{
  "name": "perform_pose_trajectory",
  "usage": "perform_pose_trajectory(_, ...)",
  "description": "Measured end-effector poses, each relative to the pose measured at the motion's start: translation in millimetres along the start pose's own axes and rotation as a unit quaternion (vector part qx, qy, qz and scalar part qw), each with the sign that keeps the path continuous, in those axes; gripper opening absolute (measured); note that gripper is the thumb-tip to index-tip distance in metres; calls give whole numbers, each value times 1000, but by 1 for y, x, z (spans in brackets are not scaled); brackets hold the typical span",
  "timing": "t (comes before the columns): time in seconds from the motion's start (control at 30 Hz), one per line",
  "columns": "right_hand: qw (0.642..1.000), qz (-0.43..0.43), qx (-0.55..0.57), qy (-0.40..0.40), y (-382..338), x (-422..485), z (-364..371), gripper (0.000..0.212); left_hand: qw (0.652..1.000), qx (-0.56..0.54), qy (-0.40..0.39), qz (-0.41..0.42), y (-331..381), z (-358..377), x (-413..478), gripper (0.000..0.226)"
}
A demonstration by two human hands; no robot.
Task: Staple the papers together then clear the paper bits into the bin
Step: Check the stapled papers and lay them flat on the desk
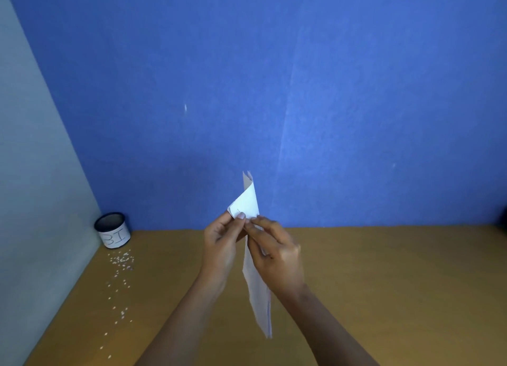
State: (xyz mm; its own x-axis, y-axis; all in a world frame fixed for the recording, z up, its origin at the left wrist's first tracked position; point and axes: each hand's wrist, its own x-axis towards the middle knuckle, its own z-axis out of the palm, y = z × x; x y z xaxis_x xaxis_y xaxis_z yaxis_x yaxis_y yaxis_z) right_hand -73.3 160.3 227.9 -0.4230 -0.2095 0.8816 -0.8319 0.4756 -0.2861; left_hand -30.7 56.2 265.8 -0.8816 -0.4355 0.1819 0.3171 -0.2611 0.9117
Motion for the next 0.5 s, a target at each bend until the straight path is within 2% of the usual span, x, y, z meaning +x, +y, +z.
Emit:
perform_pose_trajectory(0.23,999,-9,16,-49,-8,-10,6,49,1000,-7,27,-8,9,-4,2,18)
perform_pose_trajectory(0.5,998,0,16,-65,-14,-7,5,47,1000,4,28,-1,19,-3,-1,13)
